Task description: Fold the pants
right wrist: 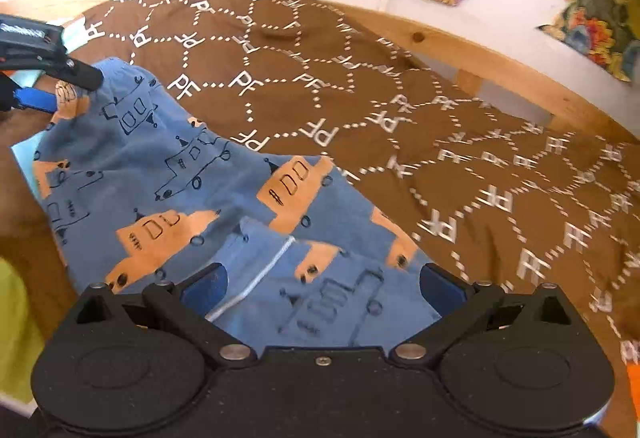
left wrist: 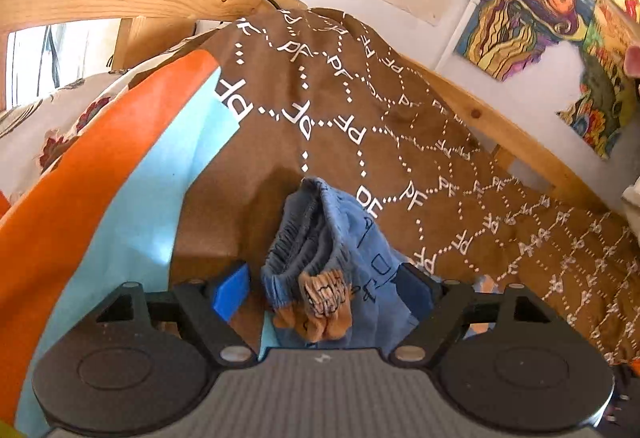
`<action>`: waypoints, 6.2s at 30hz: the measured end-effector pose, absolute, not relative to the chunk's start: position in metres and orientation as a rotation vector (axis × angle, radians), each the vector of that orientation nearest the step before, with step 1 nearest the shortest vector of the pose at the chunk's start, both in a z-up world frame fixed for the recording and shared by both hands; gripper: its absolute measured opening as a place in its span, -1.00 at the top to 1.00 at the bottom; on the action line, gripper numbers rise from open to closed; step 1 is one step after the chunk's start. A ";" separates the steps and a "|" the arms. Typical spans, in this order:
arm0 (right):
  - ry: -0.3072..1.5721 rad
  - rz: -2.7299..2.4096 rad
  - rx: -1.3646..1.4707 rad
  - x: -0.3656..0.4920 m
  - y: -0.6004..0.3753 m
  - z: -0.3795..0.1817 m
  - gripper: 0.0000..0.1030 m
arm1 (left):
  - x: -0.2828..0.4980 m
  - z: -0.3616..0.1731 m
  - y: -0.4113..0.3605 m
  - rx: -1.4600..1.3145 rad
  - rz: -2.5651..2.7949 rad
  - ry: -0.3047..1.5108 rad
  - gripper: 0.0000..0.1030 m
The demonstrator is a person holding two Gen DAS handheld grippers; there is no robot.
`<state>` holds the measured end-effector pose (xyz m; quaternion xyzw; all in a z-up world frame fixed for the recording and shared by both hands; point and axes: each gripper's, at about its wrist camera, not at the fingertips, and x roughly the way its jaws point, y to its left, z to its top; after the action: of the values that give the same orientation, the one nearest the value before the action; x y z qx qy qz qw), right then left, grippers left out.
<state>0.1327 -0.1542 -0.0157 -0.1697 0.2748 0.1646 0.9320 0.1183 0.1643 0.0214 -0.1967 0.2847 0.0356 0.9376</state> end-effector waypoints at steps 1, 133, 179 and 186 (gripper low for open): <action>0.560 0.318 -0.335 0.127 -0.157 -0.014 -0.98 | 0.120 0.021 0.162 -0.392 0.078 0.582 -0.62; 0.591 0.208 -0.161 0.148 -0.275 0.000 -0.90 | 0.213 0.001 -0.074 0.307 -0.297 0.681 -0.80; 0.751 0.138 -0.380 0.087 -0.224 -0.022 -0.98 | 0.101 -0.018 -0.010 0.042 -0.202 1.005 -1.00; 0.733 0.137 -0.305 0.081 -0.236 -0.015 -0.98 | 0.099 -0.021 -0.009 0.047 -0.205 0.990 -1.00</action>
<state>0.0813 -0.2358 -0.0151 -0.1486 0.3566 0.0666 0.9199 0.0991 -0.0087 -0.0212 0.0225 0.4741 -0.0984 0.8747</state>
